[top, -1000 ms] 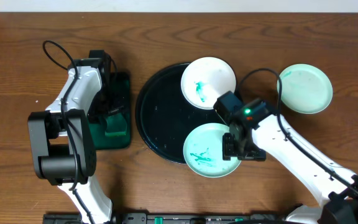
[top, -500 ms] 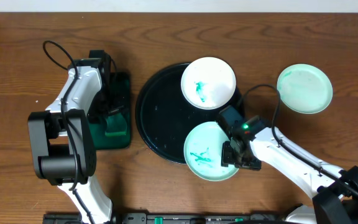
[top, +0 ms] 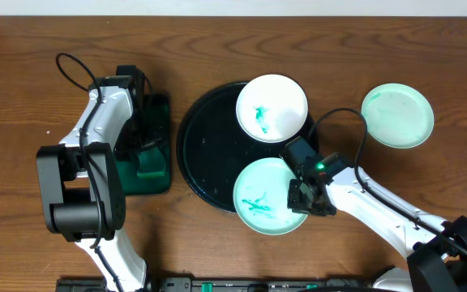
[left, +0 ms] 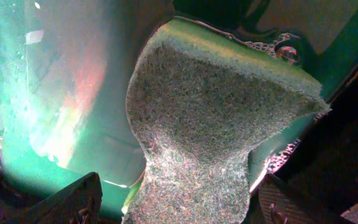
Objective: Clean dirty plates on tray and stack at the side
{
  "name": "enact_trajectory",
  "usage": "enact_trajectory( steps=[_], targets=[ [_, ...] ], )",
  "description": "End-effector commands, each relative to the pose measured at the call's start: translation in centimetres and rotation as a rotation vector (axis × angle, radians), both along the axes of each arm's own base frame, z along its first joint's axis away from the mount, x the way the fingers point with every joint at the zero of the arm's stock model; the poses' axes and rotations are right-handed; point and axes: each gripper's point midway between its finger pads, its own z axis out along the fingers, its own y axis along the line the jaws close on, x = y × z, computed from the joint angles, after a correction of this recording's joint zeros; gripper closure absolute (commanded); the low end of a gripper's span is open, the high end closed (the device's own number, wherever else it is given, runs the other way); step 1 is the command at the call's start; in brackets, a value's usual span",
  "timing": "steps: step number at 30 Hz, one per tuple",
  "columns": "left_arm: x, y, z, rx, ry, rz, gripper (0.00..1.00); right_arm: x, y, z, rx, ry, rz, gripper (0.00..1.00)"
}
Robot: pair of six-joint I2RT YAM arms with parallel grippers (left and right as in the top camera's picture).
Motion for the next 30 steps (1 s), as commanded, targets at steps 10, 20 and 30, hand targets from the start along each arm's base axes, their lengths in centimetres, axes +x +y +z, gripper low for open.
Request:
enact_trajectory(
  steps=[10, 20, 30],
  targets=[
    [-0.3, 0.2, -0.3, 0.004, 0.016, 0.0, 0.19, 0.4, 0.2, 0.2, -0.001, -0.033, 0.007, 0.99],
    [-0.3, 0.2, -0.3, 0.004, 0.016, 0.0, 0.19, 2.4, 1.2, 1.6, 0.029, -0.113, 0.073, 0.99],
    [-0.3, 0.2, -0.3, 0.004, 0.016, 0.0, 0.26, 6.4, 3.6, 4.1, 0.105, -0.273, 0.106, 0.99]
  ],
)
